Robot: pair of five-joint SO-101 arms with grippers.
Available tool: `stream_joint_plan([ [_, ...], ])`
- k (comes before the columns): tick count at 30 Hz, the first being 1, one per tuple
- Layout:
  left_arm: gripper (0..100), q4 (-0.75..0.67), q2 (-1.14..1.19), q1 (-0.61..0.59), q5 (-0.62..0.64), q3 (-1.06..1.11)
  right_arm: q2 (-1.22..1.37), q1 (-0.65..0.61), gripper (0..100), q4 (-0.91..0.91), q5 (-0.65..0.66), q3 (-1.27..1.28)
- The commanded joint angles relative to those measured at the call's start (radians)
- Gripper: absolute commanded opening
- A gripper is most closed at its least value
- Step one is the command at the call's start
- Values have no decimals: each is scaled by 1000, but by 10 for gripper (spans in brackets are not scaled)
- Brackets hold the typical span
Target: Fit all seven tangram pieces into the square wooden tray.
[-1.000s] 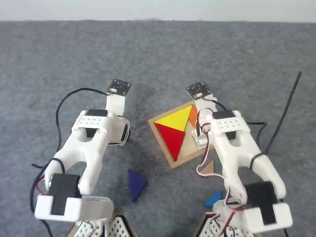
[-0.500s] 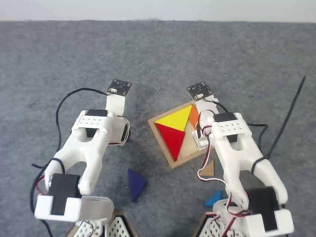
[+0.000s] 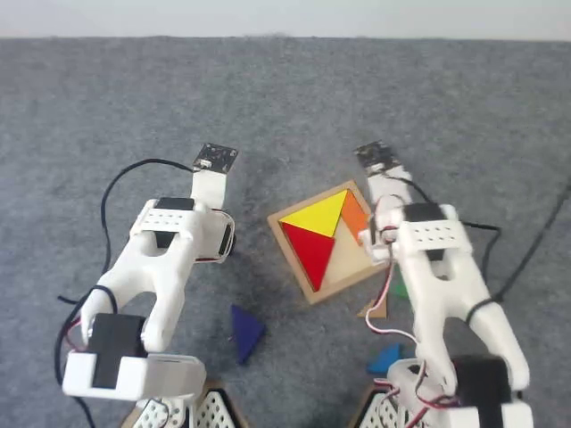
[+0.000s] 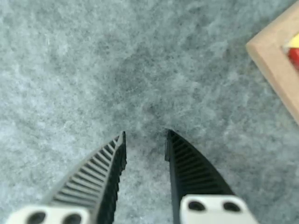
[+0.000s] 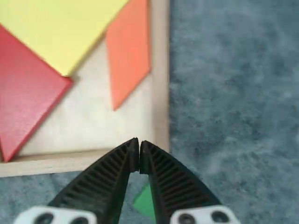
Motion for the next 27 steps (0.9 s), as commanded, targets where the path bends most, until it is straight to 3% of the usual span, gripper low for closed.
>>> stream_joint_plan([
  [1, 137, -20, 2, 12, -9, -24, -85, 94, 28, 31, 21, -20],
  [6, 137, -20, 2, 12, -9, -24, -85, 142, 30, 165, 123, -127],
  [12, 137, -20, 2, 9, -9, -24, -87, 174, 125, 288, 129, -169],
  [15, 136, -20, 2, 8, -9, -24, -99, 182, 107, 326, 110, -132],
  [19, 136, -20, 2, 8, -9, -24, -119, 116, 112, 323, 117, -8],
  [24, 136, -21, 2, 11, -9, -16, -140, 143, 187, 236, 112, 95],
  [27, 136, -21, 2, 11, -9, -16, -127, 117, 210, 222, 29, 104],
])
